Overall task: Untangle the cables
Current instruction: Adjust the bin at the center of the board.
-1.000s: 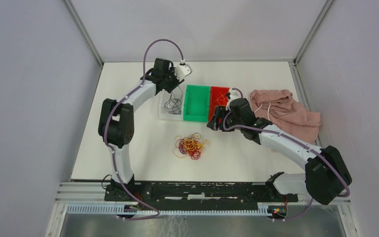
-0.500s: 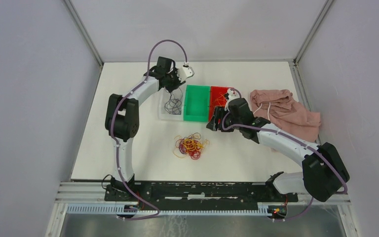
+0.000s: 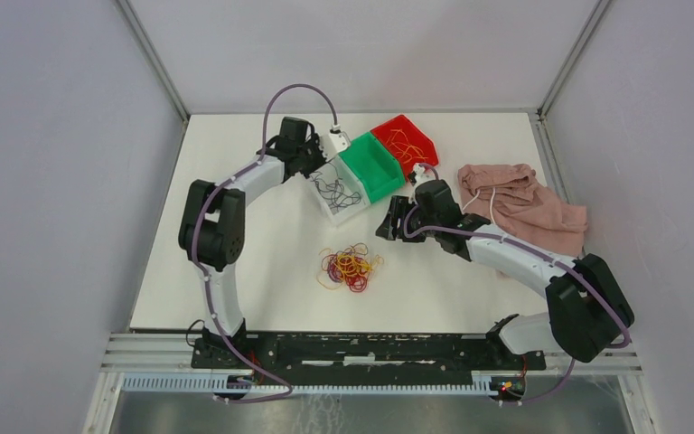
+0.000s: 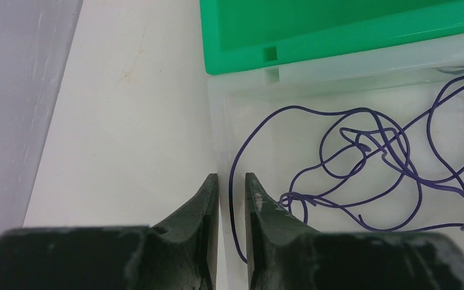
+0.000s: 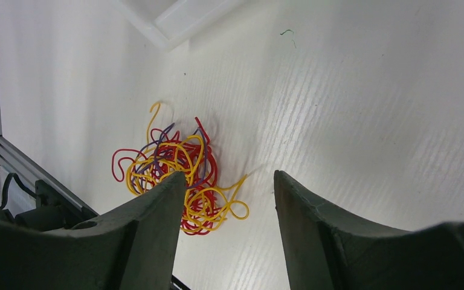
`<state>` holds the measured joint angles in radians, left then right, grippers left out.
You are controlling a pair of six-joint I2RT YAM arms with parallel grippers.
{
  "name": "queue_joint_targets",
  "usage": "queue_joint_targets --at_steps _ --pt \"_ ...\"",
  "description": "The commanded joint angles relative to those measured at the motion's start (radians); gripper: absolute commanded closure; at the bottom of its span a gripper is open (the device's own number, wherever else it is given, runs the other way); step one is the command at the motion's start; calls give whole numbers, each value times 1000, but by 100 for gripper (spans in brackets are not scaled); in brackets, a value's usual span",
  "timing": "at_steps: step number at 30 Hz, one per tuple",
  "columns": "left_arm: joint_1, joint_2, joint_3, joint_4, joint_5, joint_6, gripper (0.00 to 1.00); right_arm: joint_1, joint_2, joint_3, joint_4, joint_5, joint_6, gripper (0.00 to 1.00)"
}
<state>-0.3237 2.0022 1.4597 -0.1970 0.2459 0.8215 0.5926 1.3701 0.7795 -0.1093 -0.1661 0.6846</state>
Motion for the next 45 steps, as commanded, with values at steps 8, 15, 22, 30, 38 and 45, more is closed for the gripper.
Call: queue_joint_targets --at_steps 8,15,22,30,38,45 --pt "-9 -116 -50 -21 57 200 43 -6 24 85 38 -2 -8 38" --pt "-9 -169 -86 -45 88 198 41 -21 122 210 20 28 -64 38" --pt "-9 -237 -143 -67 125 85 44 -45 340 470 -31 53 -175 39" --pt "-10 -317 -155 -169 205 -72 43 -51 605 742 -100 40 -260 44" --pt "-12 -313 -253 -85 177 -172 46 -39 609 631 22 -11 -160 55" --pt "-11 -370 -323 -53 114 -204 44 28 578 527 132 31 -44 59"
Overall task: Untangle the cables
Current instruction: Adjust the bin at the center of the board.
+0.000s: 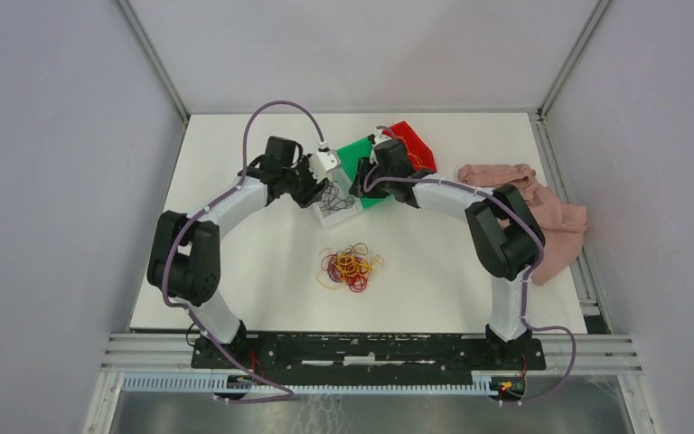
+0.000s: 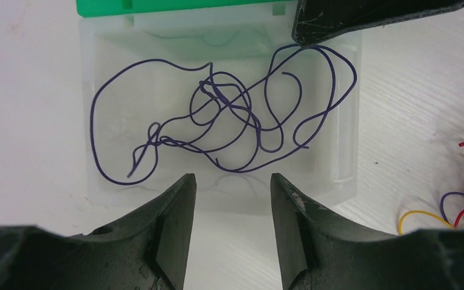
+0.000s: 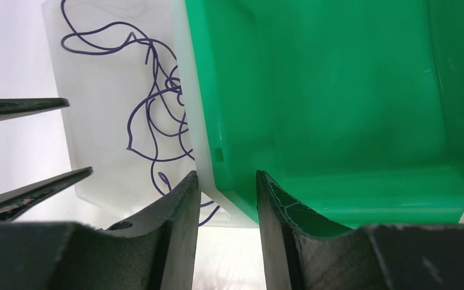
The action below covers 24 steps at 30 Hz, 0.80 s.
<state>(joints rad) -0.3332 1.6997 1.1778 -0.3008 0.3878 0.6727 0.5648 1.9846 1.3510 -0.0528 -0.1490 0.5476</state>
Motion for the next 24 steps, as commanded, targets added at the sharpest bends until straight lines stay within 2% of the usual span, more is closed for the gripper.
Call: queue_joint_targets --at_steps 1,9,15,17,19,24 --pt "0 -73 -53 55 -46 -47 43 72 -36 -49 83 31 108 59" --pt "75 -72 -66 67 -62 15 46 183 -74 -95 113 244 236 63" --pt "162 -46 14 56 19 86 48 212 -127 -123 132 310 256 63" --pt "180 -31 74 -25 49 87 48 217 -127 -116 123 299 250 59" --pt "192 -47 117 -119 130 85 43 218 -113 -98 97 284 242 51" --pt "199 -170 97 -257 239 125 33 187 -88 -29 18 205 218 36"
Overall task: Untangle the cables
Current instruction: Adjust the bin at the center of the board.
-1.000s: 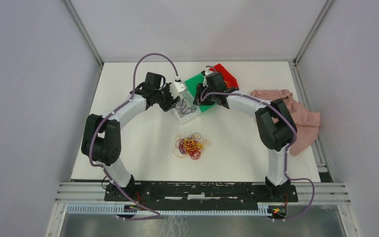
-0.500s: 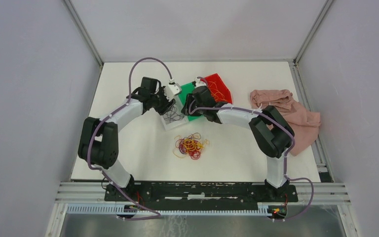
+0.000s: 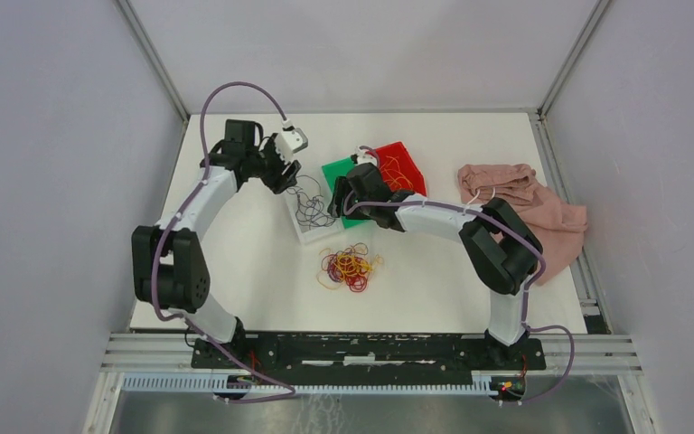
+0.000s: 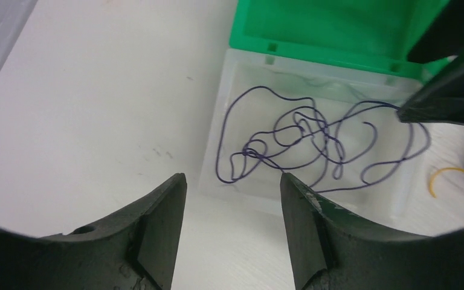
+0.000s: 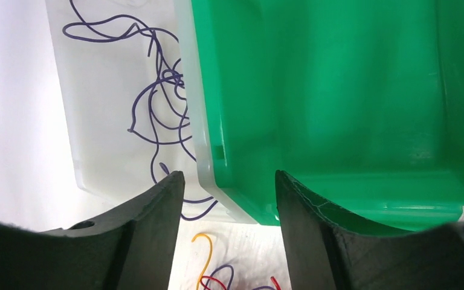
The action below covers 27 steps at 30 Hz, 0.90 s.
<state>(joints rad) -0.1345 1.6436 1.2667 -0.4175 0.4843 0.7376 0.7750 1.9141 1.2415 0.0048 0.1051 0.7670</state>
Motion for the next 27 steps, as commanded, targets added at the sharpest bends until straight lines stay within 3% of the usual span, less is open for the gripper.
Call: queue_joint_targets --at_steps 1,5,7,10,14,18,22,27 --pt "4 -137 -7 -156 141 61 32 -37 -18 89 -49 -72 -5 33" --pt "25 -186 -43 -232 139 24 32 -84 -26 135 -87 -145 -62 30" --pt "29 -212 -84 -251 155 -14 26 -105 0 192 -134 -198 -122 31" --pt "23 -259 -211 -152 134 -134 16 -124 41 299 -273 -184 -237 32" --pt "-10 -289 -345 34 -1 -271 12 -155 63 389 -394 -102 -344 33" --pt "-44 -255 -371 135 -77 -361 11 -181 78 434 -437 -36 -400 34" --pt "-54 -221 -369 184 -137 -362 11 -189 96 445 -475 56 -471 36" --pt "-53 -192 -392 224 -190 -251 16 -209 95 393 -463 112 -480 39"
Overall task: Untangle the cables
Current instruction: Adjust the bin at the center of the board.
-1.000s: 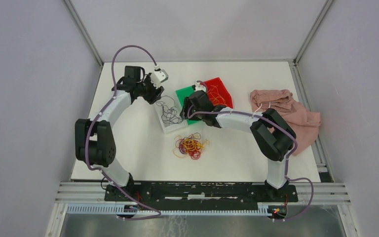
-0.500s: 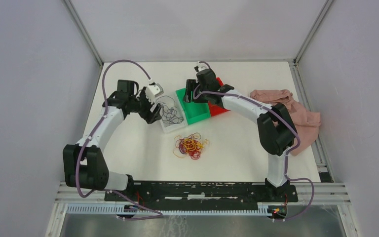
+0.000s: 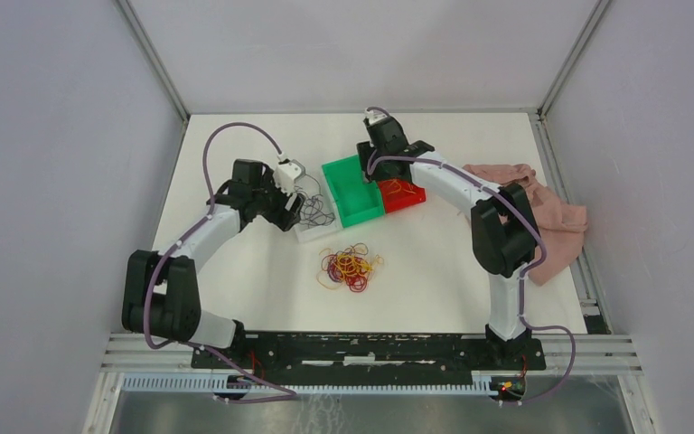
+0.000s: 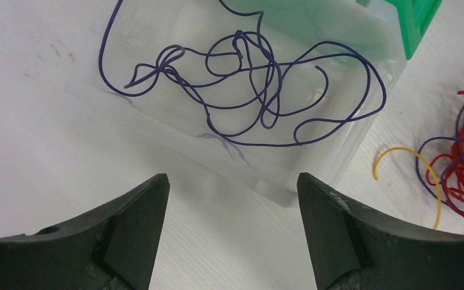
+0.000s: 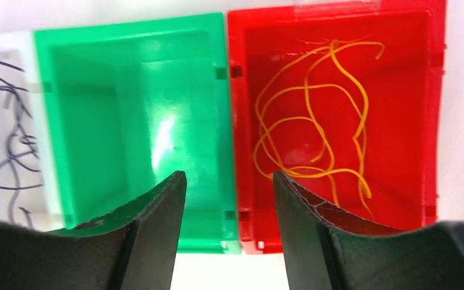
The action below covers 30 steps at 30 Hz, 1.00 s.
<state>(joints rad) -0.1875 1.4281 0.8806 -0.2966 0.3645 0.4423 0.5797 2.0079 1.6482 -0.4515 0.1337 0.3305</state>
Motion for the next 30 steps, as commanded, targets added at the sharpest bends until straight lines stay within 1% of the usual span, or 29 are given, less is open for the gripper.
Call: queue_joint_targets --at_steps 1,7,14,17,20,23,26,28,29,30 --pt "0 34 -6 107 -75 78 17 -16 -3 -27 0 83 -39 40" --pt "0 108 30 114 -75 206 20 -17 -72 -143 75 92 5 49" --pt "1 223 137 118 -73 312 27 -15 -170 -303 174 95 89 58" --pt "3 259 190 118 -73 304 27 -15 -189 -339 198 85 108 55" --pt "3 269 229 118 -49 285 26 -15 -181 -317 181 81 108 53" --pt "3 261 259 89 -34 277 23 -16 -172 -287 166 71 102 48" --pt "3 227 256 46 -15 282 17 -18 -157 -244 148 54 80 45" --pt "3 187 237 22 1 287 10 -20 -139 -202 118 39 72 44" --pt "6 166 233 7 11 287 4 -19 -131 -184 104 35 70 44" --pt "7 146 235 -18 28 286 0 -20 -126 -172 97 29 69 43"
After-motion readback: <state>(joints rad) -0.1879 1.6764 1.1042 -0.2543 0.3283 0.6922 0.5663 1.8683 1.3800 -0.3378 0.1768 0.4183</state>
